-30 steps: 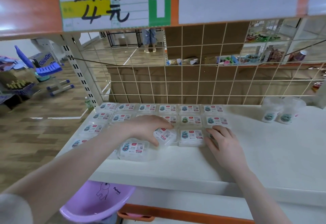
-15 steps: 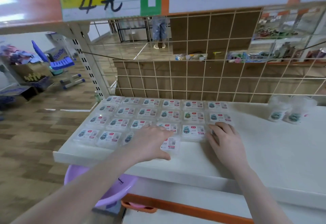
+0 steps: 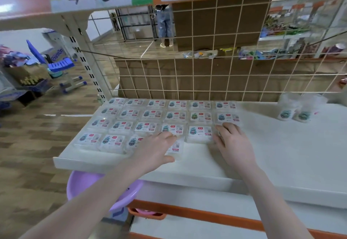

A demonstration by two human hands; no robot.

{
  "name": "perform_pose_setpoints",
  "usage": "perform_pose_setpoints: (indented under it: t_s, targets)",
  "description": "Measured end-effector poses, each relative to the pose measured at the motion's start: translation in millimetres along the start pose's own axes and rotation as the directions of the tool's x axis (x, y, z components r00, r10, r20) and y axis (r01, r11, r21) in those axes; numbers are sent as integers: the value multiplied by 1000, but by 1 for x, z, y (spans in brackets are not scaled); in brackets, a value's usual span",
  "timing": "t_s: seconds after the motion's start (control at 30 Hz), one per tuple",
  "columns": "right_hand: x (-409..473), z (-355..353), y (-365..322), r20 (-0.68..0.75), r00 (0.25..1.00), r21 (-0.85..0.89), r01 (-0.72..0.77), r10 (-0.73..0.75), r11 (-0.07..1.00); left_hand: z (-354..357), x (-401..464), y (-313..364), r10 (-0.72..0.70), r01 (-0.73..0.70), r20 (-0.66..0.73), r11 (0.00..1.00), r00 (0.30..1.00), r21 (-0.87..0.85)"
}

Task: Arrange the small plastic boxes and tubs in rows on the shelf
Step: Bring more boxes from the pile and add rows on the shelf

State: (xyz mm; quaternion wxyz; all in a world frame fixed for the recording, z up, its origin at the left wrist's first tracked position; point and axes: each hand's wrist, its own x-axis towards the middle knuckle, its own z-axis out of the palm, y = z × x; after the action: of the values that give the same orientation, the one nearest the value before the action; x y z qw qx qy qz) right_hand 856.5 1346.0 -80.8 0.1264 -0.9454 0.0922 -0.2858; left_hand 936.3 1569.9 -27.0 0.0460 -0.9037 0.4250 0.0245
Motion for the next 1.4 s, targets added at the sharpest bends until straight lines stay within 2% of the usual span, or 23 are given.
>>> perform_pose_setpoints:
  t_s: [0.2, 0.4, 0.5, 0.63, 0.77, 1.0, 1.2, 1.4]
  targets:
    - [-8, -14, -8, 10, 1000, -63, -26, 26, 998, 13, -9, -5, 36, -37, -44, 999, 998, -29]
    - [-43, -35, -28, -26, 970, -199, -243, 243, 949, 19, -13, -7, 82, -97, -130, 989, 988, -113]
    - [-67, -44, -34, -51, 921, -238, -386, 386, 891, 20, -11, -1, 124, -163, -226, 974, 966, -159]
    - [-105, -62, -39, -96, 817, -260, -573, 569, 778, 18, -1, 14, 207, -258, -263, 950, 942, -175]
    - [-138, -89, -35, -163, 743, -280, -666, 650, 691, 13, 9, 42, 269, -328, -278, 924, 922, -195]
    - [-176, -143, 10, -268, 670, -282, -741, 692, 609, -7, 38, 135, 375, -434, -291, 883, 880, -176]
    - [-209, -195, 78, -309, 658, -294, -753, 687, 589, -21, 67, 243, 397, -468, -326, 865, 858, -181]
    - [-247, -257, 167, -264, 680, -332, -730, 684, 598, -33, 91, 379, 396, -468, -298, 854, 869, -229]
